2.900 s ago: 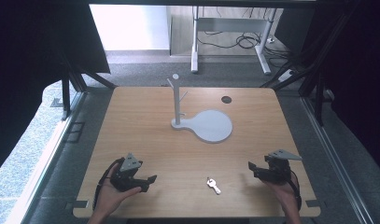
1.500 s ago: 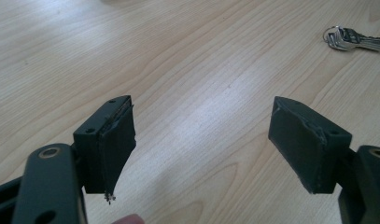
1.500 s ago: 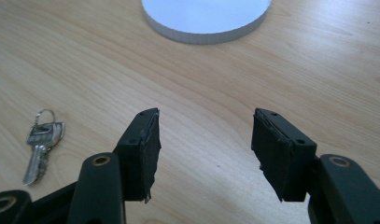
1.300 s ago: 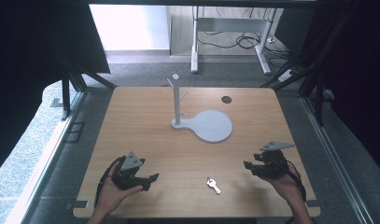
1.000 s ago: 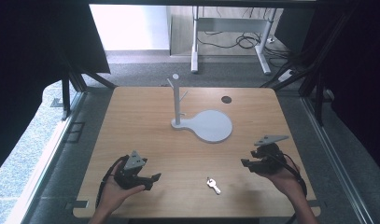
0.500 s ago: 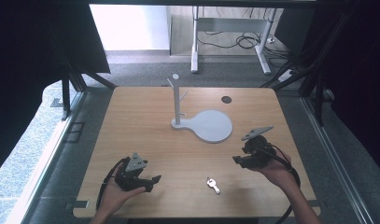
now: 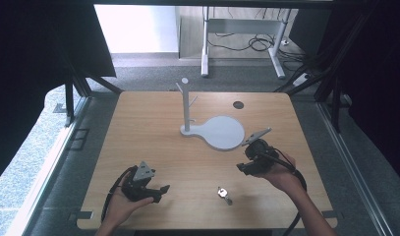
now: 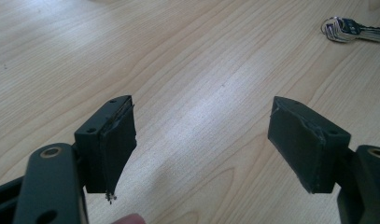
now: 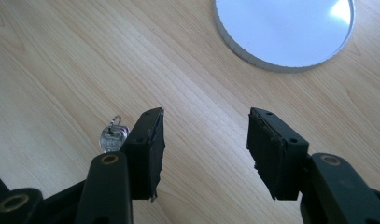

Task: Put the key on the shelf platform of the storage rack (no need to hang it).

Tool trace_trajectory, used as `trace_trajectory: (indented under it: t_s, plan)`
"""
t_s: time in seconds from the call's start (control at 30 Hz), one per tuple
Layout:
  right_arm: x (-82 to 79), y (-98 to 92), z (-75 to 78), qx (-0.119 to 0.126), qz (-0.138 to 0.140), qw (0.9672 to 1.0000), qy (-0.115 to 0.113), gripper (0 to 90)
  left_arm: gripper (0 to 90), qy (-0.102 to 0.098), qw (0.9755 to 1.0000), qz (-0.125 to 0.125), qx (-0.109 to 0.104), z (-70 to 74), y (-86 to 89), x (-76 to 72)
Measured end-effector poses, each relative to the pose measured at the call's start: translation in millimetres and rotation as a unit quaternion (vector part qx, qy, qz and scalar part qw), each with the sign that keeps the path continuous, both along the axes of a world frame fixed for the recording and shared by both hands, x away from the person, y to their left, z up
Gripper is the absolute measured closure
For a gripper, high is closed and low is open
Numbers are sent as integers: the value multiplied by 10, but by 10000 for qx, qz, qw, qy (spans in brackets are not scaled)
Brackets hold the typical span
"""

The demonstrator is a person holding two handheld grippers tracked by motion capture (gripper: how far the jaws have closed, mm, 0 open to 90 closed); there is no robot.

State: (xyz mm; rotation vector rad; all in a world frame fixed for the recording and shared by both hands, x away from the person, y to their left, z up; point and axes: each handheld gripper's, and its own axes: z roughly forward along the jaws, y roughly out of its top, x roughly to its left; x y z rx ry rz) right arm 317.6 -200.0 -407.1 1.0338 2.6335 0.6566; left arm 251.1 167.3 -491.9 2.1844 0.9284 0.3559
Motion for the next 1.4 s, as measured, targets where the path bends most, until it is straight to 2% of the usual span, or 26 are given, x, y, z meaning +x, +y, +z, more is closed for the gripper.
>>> trace_trajectory:
  t_s: [0.17, 0.27, 0.57, 1.0, 1.17, 1.4]
  plan:
    - [11, 63, -3, -67, 86, 9999, 36, 470, 237, 14, 10000, 2, 4, 1, 7, 2]
    - [4, 153, -29, -192, 166, 9996, 136, 484, 237, 29, 10000, 15, -5, -3, 11, 0]
    - [3, 323, -76, -256, 367, 9984, 341, 519, 237, 27, 10000, 10, -4, -4, 27, 8]
    - [-14, 510, -279, -344, 540, 9957, 666, 552, 238, 15, 10000, 30, -8, 7, 41, 0]
    - [-24, 585, -423, -347, 594, 9937, 886, 575, 237, 40, 10000, 27, 2, -2, 36, 2]
    - [-64, 697, -564, -509, 736, 9903, 1060, 593, 237, 54, 10000, 11, 20, -8, 35, 6]
